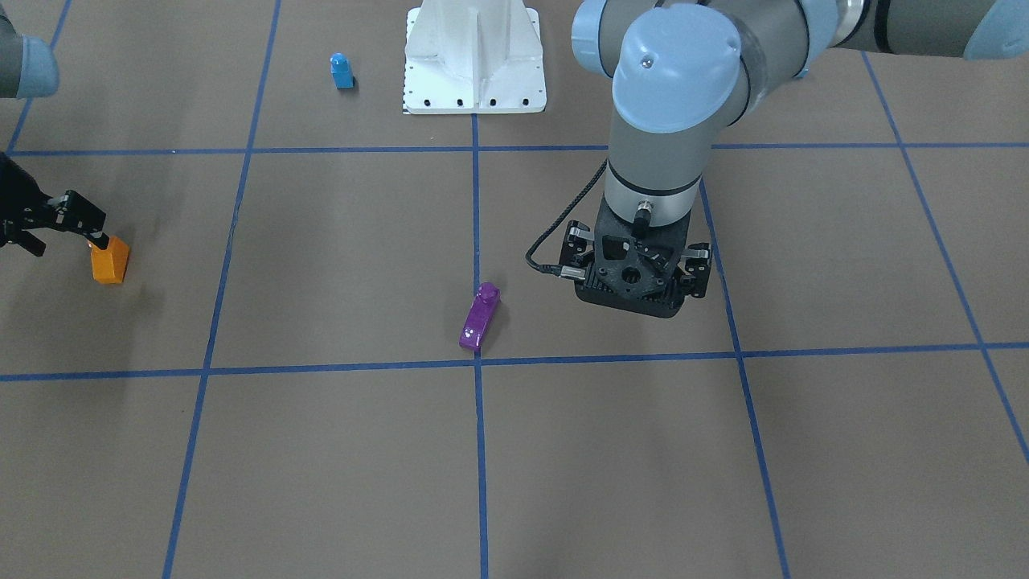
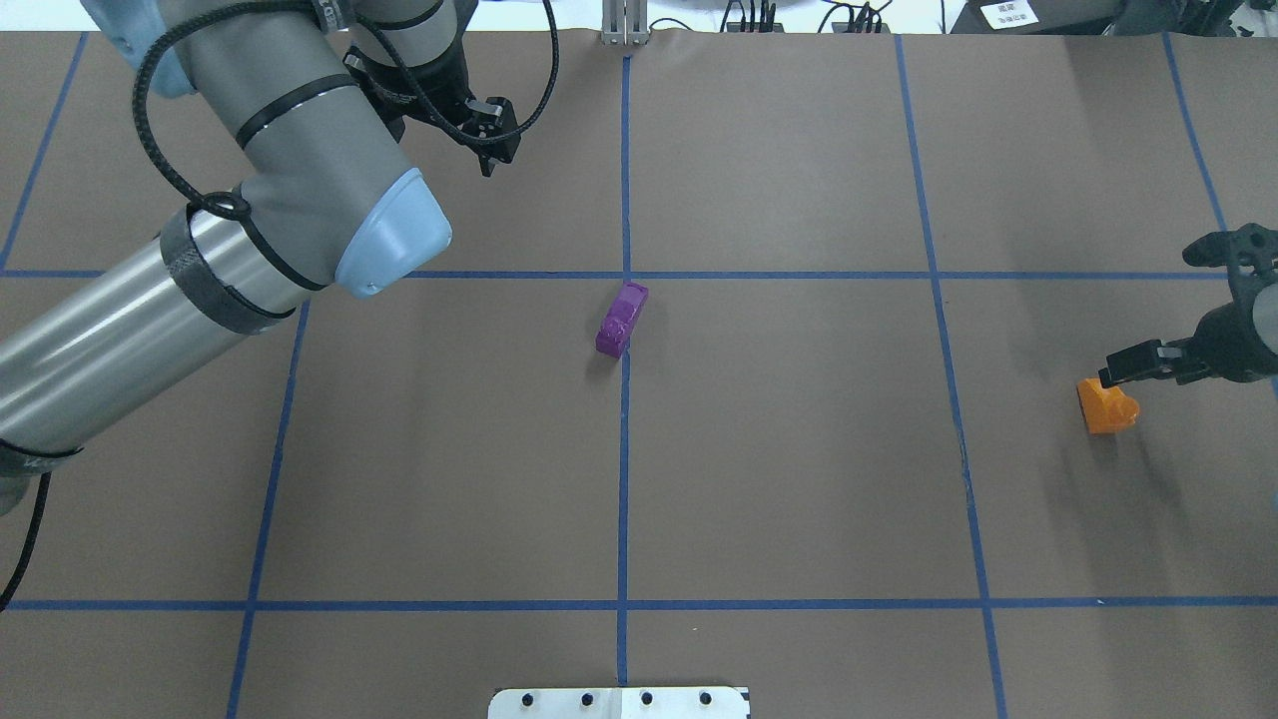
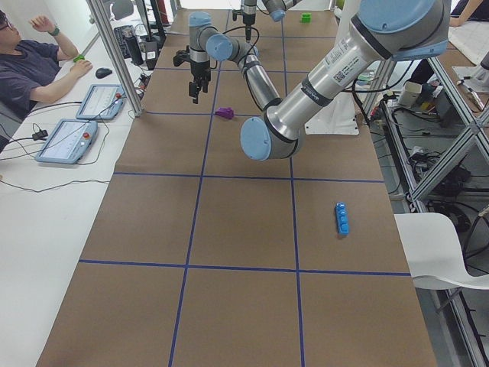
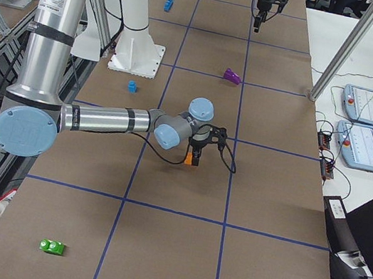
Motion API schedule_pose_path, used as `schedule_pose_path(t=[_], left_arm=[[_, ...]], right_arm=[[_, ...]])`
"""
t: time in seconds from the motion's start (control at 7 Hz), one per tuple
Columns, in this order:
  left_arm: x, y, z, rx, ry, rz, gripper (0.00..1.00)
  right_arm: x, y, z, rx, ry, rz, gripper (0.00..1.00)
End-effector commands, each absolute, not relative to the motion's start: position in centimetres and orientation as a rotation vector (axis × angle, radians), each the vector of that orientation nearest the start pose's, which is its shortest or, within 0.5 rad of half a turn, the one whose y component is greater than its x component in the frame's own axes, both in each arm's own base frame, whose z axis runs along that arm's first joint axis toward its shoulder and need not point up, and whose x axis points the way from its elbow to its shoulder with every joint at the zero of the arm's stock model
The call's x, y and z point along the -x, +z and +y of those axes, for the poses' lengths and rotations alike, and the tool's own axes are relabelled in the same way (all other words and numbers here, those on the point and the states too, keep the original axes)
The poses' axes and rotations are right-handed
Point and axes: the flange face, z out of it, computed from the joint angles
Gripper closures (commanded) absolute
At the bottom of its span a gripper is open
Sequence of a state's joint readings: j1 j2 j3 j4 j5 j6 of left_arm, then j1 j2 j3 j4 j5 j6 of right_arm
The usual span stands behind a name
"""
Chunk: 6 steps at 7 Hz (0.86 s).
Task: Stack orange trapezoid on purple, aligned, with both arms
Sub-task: 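Withdraw the left gripper while the right gripper grasps the orange trapezoid block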
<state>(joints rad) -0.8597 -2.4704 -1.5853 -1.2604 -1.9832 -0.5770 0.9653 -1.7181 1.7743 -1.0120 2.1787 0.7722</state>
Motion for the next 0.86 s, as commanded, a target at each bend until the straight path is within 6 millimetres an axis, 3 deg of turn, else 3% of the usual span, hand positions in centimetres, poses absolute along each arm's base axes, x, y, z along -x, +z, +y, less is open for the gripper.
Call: schedule_pose_path(t=[0.0, 0.14, 0.29, 0.43, 0.57, 0.71], left_arm=[[-38.9, 13.8, -59.6, -0.237, 0.254, 0.676, 0.00], [-38.9, 13.8, -59.6, -0.237, 0.254, 0.676, 0.00], [-38.9, 13.8, -59.6, -0.237, 0.254, 0.676, 0.00], [-38.9, 13.8, -59.6, -0.237, 0.254, 0.676, 0.00], [-38.9, 13.8, -59.6, -0.237, 0.254, 0.676, 0.00], [-38.9, 13.8, -59.6, -0.237, 0.254, 0.676, 0.00]], right_arm=[[22.5, 58.9, -41.5, -0.056, -0.065, -0.797, 0.00], [22.9, 59.3, -41.4, -0.060, -0.071, -0.781, 0.02], [23.1, 59.3, -41.3, -0.057, -0.073, -0.782, 0.22], [23.2, 59.3, -41.2, -0.056, -0.075, -0.782, 0.69], [23.3, 59.4, -41.2, -0.056, -0.082, -0.780, 1.00], [23.5, 59.1, -41.4, -0.060, -0.084, -0.785, 1.00]])
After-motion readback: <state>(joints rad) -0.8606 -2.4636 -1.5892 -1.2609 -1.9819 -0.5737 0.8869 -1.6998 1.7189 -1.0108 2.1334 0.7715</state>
